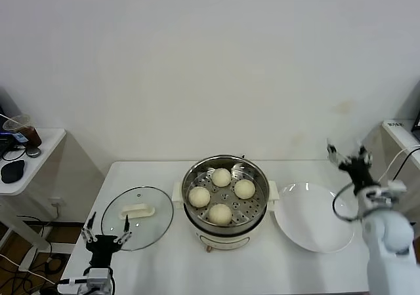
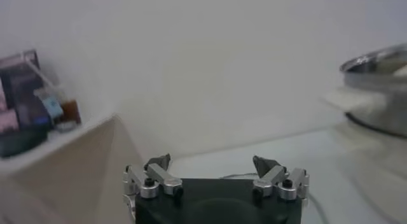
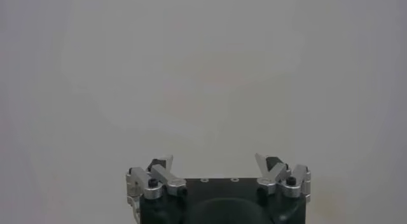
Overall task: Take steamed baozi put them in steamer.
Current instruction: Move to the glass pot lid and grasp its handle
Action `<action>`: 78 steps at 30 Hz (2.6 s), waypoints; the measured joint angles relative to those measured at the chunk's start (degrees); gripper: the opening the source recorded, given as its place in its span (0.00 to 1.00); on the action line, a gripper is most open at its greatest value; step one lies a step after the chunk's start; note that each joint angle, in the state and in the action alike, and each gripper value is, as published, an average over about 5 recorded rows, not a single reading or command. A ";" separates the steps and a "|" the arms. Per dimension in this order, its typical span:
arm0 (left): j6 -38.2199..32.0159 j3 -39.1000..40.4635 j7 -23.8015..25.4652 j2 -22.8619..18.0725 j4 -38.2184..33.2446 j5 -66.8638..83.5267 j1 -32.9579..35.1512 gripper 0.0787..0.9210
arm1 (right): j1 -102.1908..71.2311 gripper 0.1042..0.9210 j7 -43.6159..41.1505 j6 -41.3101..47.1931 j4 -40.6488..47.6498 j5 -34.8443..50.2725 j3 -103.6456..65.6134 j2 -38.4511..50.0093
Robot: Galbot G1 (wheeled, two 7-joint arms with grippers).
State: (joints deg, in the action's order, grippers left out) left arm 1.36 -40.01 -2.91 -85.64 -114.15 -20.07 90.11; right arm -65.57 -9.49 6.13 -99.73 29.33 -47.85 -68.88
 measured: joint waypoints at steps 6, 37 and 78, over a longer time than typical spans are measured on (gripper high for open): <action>-1.94 0.70 -1.94 3.47 3.96 -20.54 -2.75 0.88 | -7.05 0.88 2.34 -1.06 -2.65 -1.78 -3.35 -5.00; 14.46 15.78 -2.15 13.46 21.56 -63.65 -14.41 0.88 | -17.16 0.88 5.19 -2.01 -6.11 -7.64 -7.31 -13.48; 17.36 17.27 -4.71 11.57 35.23 -56.16 -26.57 0.88 | -15.72 0.88 5.38 -2.96 -0.58 -9.60 -7.05 -14.25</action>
State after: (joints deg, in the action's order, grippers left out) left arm 18.72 -22.74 -7.61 -74.07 -78.92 -76.24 63.53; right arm -81.28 -4.10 3.17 -100.30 19.73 -54.90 -83.13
